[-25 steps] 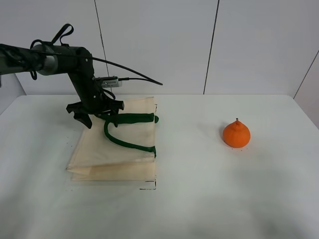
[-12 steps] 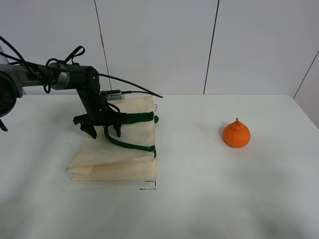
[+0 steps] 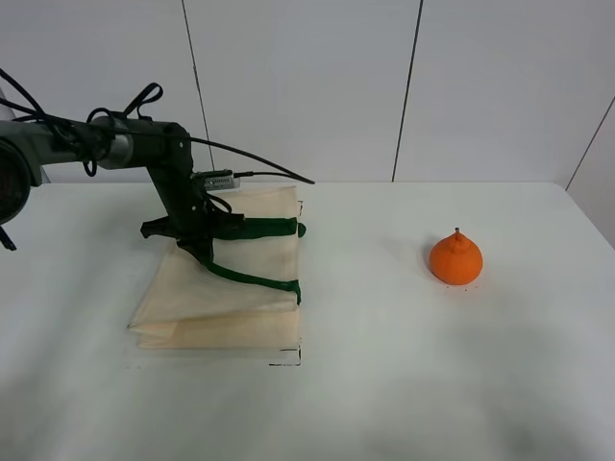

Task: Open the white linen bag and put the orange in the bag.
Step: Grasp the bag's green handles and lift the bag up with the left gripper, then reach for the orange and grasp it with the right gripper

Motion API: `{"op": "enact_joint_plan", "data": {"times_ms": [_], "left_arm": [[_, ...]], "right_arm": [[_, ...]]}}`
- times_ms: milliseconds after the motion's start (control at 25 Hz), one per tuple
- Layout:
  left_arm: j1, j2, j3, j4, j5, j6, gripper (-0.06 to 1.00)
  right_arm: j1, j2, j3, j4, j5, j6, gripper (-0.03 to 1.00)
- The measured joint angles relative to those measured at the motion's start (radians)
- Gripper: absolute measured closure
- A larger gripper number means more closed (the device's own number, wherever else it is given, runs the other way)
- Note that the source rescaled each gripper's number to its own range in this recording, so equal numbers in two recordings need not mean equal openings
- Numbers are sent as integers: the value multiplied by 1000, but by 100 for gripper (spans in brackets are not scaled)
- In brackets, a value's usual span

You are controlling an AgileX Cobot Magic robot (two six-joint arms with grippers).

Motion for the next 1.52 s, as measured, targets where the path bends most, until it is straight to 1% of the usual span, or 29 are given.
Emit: {"op": "enact_joint_plan", "data": {"times_ms": [200, 400, 520, 680, 840, 920, 960, 1160, 1280, 1360, 1440, 1520], "left_arm": [[0, -95, -128, 1, 131, 3, 94], [0, -187, -292, 1, 293, 44, 94], [0, -241, -361, -27, 302, 58, 94], [0, -345, -376, -86, 303, 64, 94], [0, -409, -378, -96, 304, 64, 94], [0, -417, -379, -96, 304, 65, 94], [0, -417, -379, -96, 304, 65, 94], [0, -417, -379, -97, 304, 65, 94], [0, -417, -379, -97, 304, 66, 94], [0, -417, -379, -97, 304, 66, 94], [0, -419, -379, -97, 304, 68, 94], [0, -419, -379, -97, 304, 69, 94]], "right_arm": [[0, 0, 0, 0, 0, 0, 1], [0, 0, 0, 0, 0, 0, 1], [0, 0, 0, 0, 0, 0, 1], [0, 0, 0, 0, 0, 0, 1], [0, 31, 0, 0, -1, 0, 1], [0, 117, -13, 0, -7, 0, 1], [0, 172, -25, 0, -25, 0, 1], [0, 599, -160, 30, -130, -32, 1], [0, 903, -289, 54, -183, -48, 1], [0, 1094, -404, 67, -204, -51, 1], [0, 1278, -523, 81, -197, -56, 1], [0, 1459, -676, 95, -156, -75, -1]]}}
